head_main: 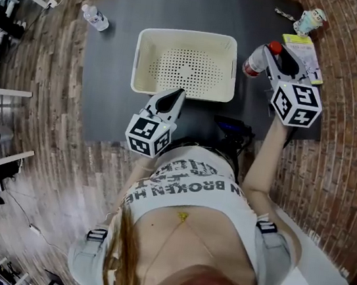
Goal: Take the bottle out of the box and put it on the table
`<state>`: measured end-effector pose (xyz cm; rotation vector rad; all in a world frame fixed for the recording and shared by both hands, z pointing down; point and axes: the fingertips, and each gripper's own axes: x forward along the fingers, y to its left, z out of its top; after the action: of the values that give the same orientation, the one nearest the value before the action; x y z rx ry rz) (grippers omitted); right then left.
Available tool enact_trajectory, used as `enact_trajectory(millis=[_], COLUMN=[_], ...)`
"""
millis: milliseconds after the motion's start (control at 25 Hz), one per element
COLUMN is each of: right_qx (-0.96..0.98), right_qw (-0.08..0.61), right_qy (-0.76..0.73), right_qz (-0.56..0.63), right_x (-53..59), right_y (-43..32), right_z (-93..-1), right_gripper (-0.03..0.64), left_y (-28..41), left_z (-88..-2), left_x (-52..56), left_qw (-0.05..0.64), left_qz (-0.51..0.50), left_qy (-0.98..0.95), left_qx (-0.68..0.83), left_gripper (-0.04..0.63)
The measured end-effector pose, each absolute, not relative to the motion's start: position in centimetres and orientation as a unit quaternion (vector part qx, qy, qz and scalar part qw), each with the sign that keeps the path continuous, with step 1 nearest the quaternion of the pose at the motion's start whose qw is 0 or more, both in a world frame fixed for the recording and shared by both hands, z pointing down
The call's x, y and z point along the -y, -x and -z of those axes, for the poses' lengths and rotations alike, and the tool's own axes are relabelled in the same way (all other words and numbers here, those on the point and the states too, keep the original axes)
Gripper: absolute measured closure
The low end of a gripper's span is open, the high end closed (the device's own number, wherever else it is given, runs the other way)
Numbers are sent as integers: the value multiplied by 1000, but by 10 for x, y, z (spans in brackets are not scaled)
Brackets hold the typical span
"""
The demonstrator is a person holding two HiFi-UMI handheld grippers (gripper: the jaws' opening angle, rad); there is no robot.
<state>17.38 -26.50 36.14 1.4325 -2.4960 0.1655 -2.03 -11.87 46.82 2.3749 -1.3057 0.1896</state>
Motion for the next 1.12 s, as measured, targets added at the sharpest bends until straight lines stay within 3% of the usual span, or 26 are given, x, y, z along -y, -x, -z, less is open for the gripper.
enact_trajectory(millis=[1120], right_qx=[846], right_qw=[161], right_qy=[-502], right_qz=[-82], right_x=[263], right_y=[-194], right_z=[-410], right_gripper=[466], left_y=[13], left_z=[-476], left_x=[111], left_qw=[221], left_qz=[-75], left_qy=[-850], left_qx=[472], left_gripper=[591])
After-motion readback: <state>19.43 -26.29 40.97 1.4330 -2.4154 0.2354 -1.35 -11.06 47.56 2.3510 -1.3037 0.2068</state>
